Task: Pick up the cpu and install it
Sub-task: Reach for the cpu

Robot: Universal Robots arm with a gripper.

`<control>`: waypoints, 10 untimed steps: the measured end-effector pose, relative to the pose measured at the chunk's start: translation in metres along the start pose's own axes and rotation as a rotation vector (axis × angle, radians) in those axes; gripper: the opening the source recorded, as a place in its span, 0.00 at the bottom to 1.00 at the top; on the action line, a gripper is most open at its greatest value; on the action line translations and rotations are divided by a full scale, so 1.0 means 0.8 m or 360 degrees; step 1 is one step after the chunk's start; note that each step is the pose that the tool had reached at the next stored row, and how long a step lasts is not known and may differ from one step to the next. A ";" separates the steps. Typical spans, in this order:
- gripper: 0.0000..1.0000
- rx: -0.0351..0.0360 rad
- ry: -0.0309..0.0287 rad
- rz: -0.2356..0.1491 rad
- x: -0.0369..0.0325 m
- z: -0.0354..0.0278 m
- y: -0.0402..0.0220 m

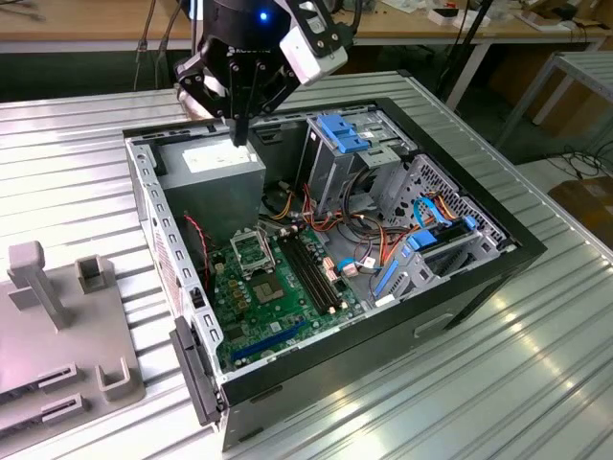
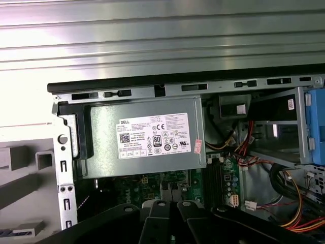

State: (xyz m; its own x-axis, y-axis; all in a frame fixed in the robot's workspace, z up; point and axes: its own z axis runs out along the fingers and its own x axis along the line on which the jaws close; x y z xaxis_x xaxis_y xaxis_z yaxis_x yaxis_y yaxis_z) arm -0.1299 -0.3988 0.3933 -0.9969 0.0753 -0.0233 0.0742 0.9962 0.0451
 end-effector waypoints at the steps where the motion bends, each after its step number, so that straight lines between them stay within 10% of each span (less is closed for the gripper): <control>1: 0.11 0.0000 0.00000 0.0000 0.0005 0.0000 0.0000; 10: 0.11 0.0000 0.00016 0.0000 0.0048 0.0000 -0.0004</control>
State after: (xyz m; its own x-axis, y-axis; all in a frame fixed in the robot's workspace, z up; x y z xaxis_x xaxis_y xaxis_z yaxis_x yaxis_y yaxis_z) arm -0.1338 -0.3988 0.3932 -0.9969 0.0752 -0.0223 0.0742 0.9962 0.0449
